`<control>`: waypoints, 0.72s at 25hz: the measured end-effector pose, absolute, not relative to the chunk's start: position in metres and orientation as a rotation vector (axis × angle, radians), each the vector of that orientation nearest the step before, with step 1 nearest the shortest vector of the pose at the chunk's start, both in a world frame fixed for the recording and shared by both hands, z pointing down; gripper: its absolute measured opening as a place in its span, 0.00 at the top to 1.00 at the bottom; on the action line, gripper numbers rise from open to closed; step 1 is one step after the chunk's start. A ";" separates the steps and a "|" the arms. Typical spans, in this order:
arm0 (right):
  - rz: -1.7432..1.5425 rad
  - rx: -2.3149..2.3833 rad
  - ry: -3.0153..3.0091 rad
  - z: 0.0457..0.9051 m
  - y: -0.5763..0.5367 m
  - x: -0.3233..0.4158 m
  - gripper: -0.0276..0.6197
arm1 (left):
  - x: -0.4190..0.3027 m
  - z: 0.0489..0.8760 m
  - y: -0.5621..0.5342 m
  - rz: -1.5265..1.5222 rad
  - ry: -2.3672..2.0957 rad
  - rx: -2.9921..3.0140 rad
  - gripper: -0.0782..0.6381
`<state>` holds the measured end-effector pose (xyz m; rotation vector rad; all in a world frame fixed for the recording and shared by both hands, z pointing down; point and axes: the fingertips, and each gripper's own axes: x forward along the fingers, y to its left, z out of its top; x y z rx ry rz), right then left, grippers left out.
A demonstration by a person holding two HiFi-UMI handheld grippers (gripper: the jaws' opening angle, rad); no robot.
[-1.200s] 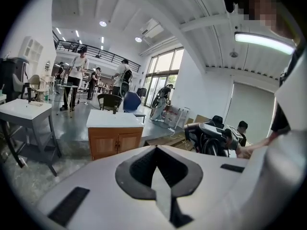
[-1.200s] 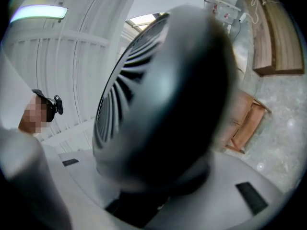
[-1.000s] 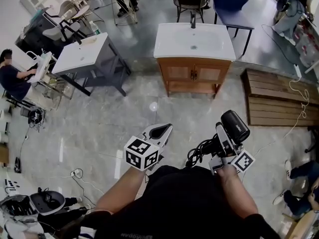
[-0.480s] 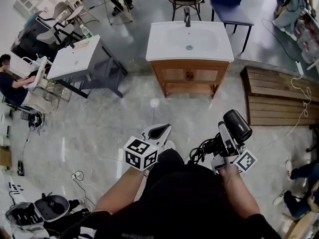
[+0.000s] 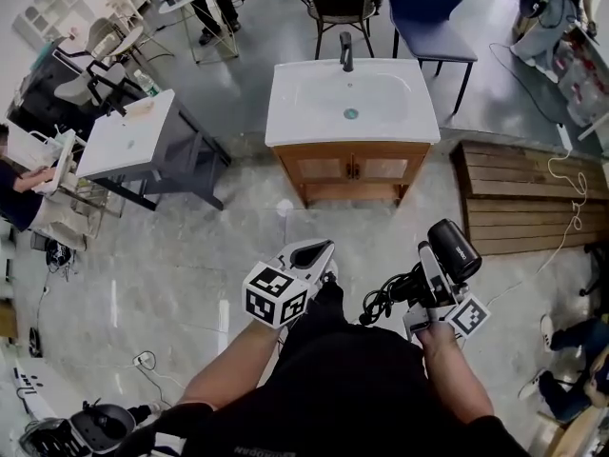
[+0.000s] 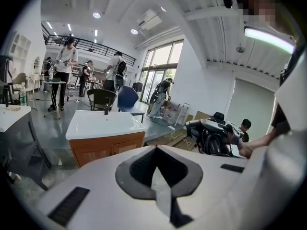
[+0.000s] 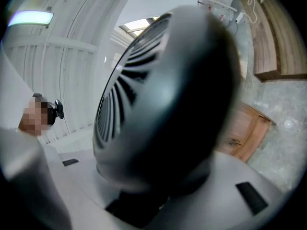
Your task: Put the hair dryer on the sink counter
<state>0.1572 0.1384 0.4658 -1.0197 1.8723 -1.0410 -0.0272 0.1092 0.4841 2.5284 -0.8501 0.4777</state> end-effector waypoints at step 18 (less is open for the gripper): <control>-0.966 -1.137 1.891 0.451 -0.054 0.127 0.70 | -0.052 0.469 -0.097 0.468 -0.746 2.623 0.89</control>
